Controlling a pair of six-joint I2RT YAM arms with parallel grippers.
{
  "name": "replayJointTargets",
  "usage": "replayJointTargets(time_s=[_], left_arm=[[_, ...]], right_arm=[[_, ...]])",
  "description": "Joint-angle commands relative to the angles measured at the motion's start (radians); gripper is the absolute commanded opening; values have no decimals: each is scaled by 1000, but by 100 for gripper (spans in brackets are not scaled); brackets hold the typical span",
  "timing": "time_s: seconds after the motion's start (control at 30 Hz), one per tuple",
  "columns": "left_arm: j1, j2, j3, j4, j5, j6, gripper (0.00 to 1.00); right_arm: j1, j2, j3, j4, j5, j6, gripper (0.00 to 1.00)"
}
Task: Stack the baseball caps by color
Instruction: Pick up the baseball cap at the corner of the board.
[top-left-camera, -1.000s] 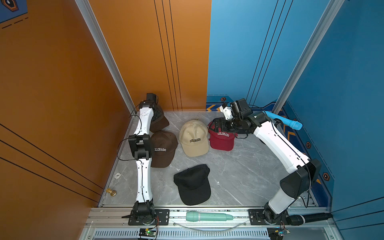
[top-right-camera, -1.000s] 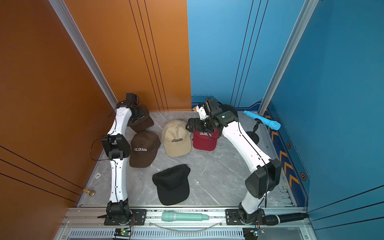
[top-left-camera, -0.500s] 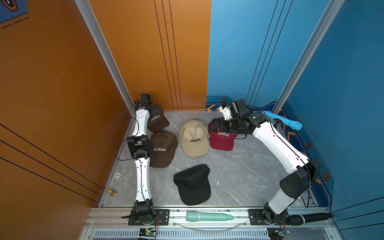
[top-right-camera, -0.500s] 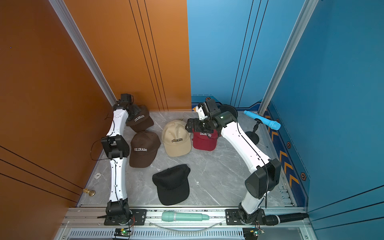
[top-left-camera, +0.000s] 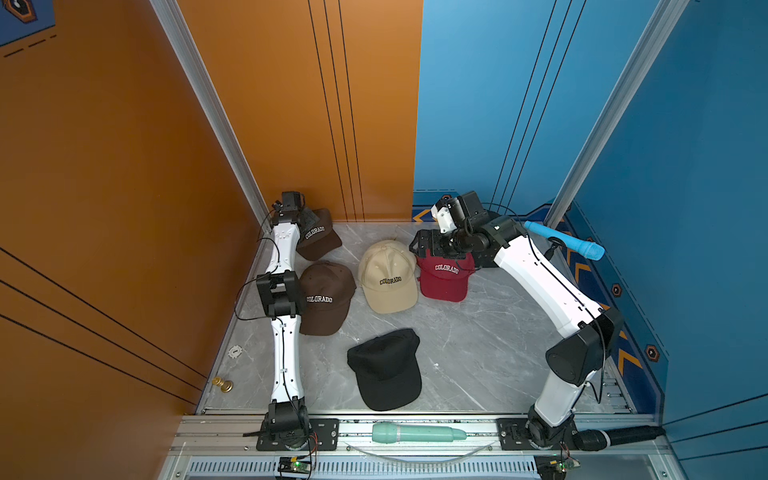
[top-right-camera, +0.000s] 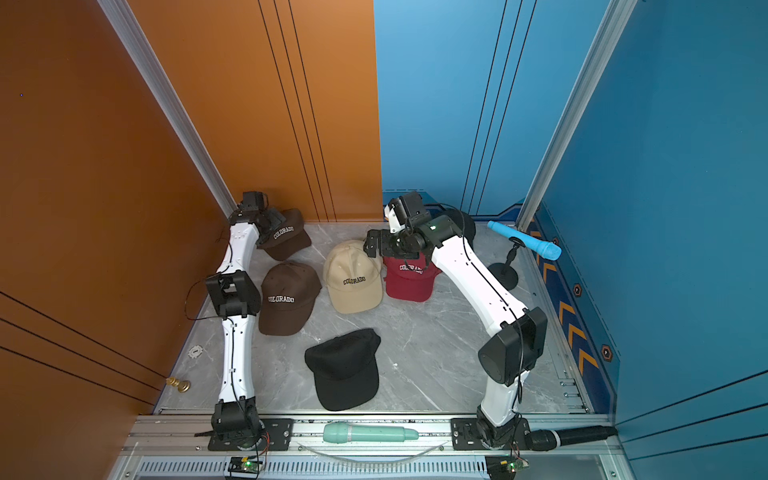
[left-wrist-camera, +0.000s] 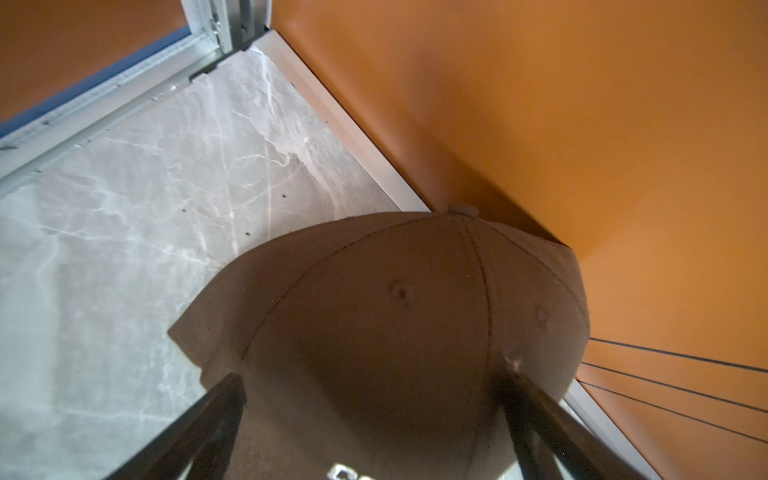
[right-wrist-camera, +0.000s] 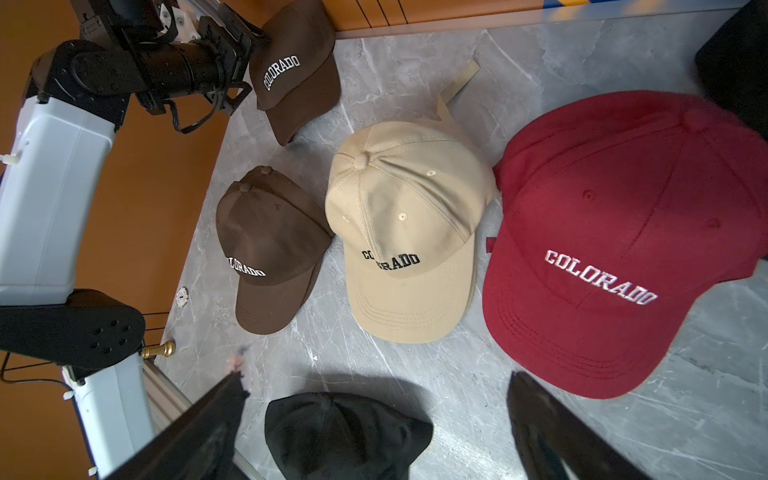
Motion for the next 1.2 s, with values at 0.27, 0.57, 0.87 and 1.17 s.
replayJointTargets(time_s=[0.27, 0.57, 0.87, 1.17], left_arm=[[-20, 95, 16, -38, 67, -12, 71], [-36, 98, 14, -25, 85, -11, 18], [-39, 56, -15, -24, 116, -20, 0], [-36, -82, -28, -24, 113, 20, 0]], right_arm=[[8, -5, 45, -99, 54, 0, 100], [15, -60, -19, -109, 87, 1, 100], [24, -134, -106, -86, 112, 18, 100], [27, -200, -223, -20, 101, 37, 100]])
